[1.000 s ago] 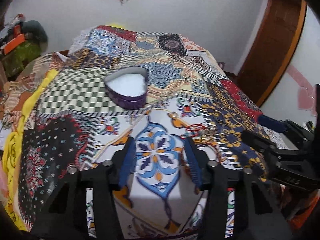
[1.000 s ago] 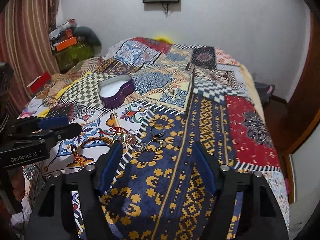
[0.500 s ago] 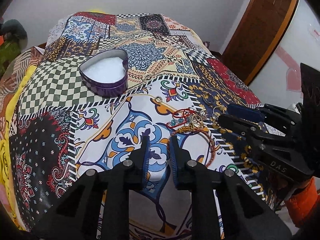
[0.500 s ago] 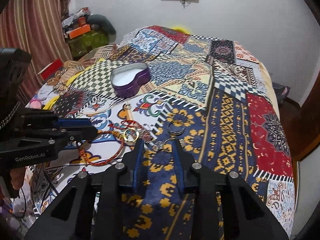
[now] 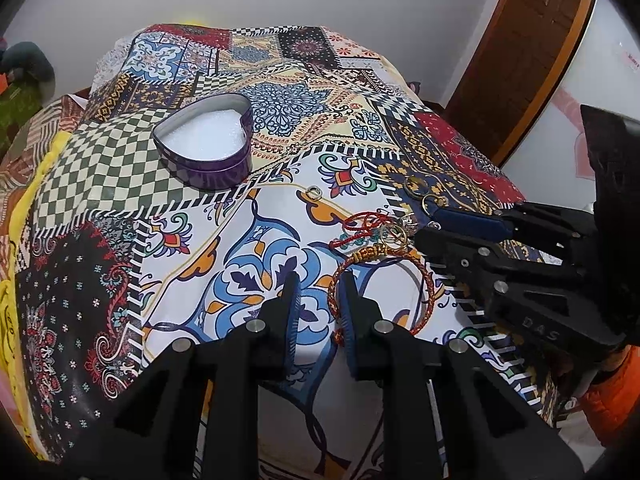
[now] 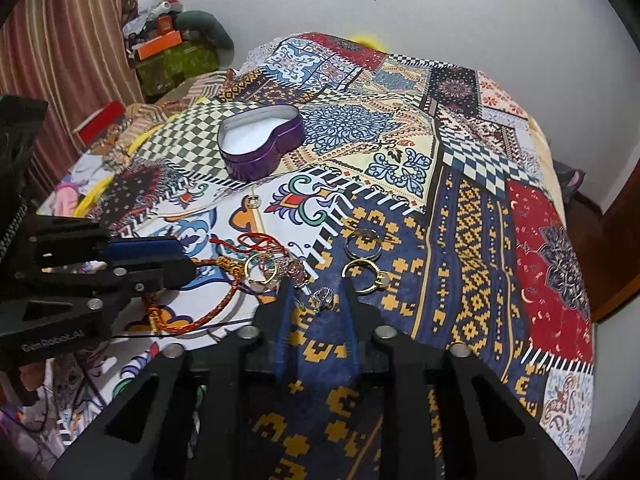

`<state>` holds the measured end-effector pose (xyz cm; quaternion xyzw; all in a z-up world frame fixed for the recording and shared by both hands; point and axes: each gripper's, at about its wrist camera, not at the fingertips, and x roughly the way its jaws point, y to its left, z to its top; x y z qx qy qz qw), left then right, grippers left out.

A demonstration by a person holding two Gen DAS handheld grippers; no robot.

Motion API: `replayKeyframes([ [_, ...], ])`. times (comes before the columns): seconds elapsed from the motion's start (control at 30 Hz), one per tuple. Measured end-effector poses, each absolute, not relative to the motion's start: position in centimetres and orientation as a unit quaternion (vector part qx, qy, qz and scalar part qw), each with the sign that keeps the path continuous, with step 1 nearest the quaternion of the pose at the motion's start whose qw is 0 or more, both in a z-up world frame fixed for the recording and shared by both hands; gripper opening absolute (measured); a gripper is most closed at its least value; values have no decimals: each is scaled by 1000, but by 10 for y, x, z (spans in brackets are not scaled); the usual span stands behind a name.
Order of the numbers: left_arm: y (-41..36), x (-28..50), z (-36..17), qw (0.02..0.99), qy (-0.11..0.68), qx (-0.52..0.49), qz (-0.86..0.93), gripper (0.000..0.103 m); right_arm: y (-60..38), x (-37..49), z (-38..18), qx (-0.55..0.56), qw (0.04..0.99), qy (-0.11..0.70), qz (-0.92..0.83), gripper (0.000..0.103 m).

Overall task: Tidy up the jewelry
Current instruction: 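Grasp the orange beaded bracelet with the left tool while the right tool grasps a silver pendant, then carry both items into the purple heart tin and open both tools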

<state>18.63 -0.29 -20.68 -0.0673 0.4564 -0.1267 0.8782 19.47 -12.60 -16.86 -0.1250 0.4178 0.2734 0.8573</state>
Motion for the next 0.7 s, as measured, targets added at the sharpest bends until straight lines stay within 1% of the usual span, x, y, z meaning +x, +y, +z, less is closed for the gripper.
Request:
replayKeyframes([
  [0.07,-1,188,-209,874,460,-80,-134,19,-127,194,-170,-125,858,416,273,11],
  [0.13,2,191,-211,870,463,-93,-140,18,-128,193,-171,-122,859,415,272,10],
  [0.2,2,191,-212,870,463,-98,-141,14,-129,193,-170,-119,860,415,272,10],
  [0.27,2,191,-212,871,462,-92,-138,4,-130,193,-169,-115,861,415,270,9],
  [0.3,1,191,-212,872,462,-92,-137,2,-131,193,-168,-114,862,415,268,9],
  [0.7,-2,168,-194,884,442,-86,-123,1,-141,174,-139,-92,877,390,266,9],
])
